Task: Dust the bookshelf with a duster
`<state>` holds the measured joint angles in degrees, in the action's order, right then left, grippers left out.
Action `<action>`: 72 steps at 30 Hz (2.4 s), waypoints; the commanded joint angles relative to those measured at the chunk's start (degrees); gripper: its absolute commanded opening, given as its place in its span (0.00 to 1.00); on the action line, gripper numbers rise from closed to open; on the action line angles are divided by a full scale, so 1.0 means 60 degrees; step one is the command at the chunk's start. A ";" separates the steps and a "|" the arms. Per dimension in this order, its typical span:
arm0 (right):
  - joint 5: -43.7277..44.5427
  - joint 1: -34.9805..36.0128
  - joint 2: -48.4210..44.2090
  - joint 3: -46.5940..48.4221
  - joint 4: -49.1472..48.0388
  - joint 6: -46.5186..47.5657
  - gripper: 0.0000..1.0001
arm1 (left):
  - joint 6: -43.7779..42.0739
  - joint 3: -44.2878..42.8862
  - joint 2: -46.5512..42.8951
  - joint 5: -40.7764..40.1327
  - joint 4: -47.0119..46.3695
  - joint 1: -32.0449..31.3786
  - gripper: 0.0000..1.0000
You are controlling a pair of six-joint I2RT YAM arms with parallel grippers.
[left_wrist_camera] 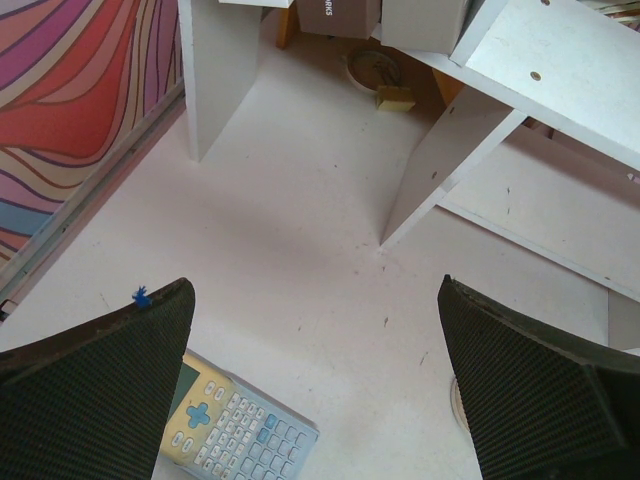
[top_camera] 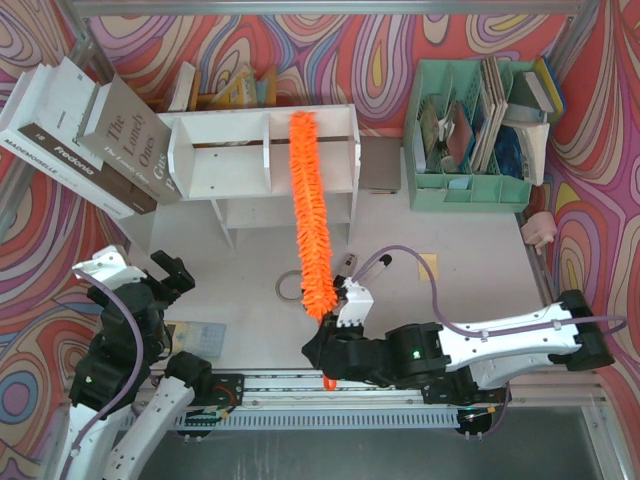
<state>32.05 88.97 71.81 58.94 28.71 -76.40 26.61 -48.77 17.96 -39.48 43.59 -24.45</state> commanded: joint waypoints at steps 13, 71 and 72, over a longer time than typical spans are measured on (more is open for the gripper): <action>-0.0651 -0.0031 0.1222 0.1237 -0.1636 0.2456 0.00 | 0.0055 -0.0176 -0.0091 -0.0172 0.0113 -0.0080 0.98; 0.0979 -0.0114 -0.0191 0.0142 0.0413 -0.0553 0.00 | 0.0047 -0.0163 -0.0077 -0.0201 0.0117 -0.0119 0.98; 0.1051 -0.0107 -0.0352 0.0051 0.0454 -0.0641 0.00 | 0.0060 -0.0155 -0.0085 -0.0201 0.0110 -0.0124 0.98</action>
<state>34.24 88.47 71.90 58.06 32.08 -81.25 26.61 -48.80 17.93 -39.53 43.62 -24.88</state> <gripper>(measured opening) 0.337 0.984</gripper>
